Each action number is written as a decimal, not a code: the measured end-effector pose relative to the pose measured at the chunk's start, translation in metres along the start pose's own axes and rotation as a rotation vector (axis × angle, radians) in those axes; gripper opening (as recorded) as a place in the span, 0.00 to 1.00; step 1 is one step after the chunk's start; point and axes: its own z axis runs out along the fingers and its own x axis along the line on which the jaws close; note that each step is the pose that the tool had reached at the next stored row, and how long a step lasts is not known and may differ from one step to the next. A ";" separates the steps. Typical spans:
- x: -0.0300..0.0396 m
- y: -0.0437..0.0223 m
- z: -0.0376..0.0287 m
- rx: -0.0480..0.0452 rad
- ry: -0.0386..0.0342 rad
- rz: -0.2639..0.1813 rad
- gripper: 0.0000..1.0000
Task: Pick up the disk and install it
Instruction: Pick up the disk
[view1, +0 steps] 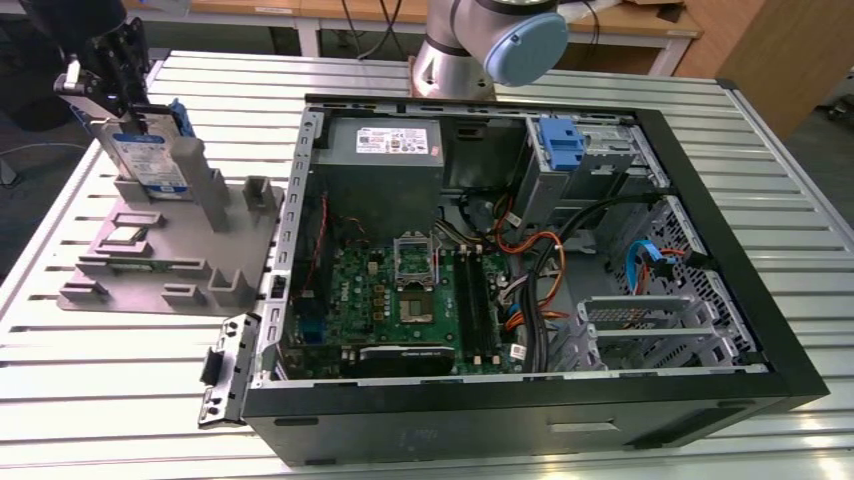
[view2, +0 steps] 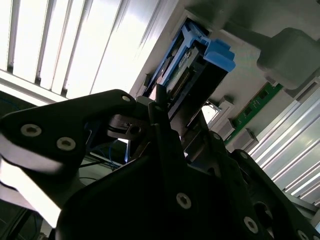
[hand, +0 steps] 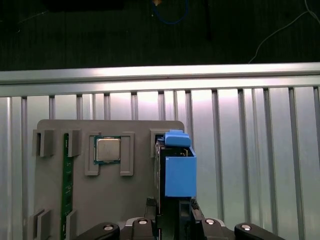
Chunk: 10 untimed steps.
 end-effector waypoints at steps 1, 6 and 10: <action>0.0000 0.0000 0.0001 0.0002 0.0012 0.000 0.35; 0.0001 0.0000 0.0000 0.0007 0.0351 -0.021 0.35; 0.0002 0.0000 0.0000 0.0003 0.0608 -0.051 0.35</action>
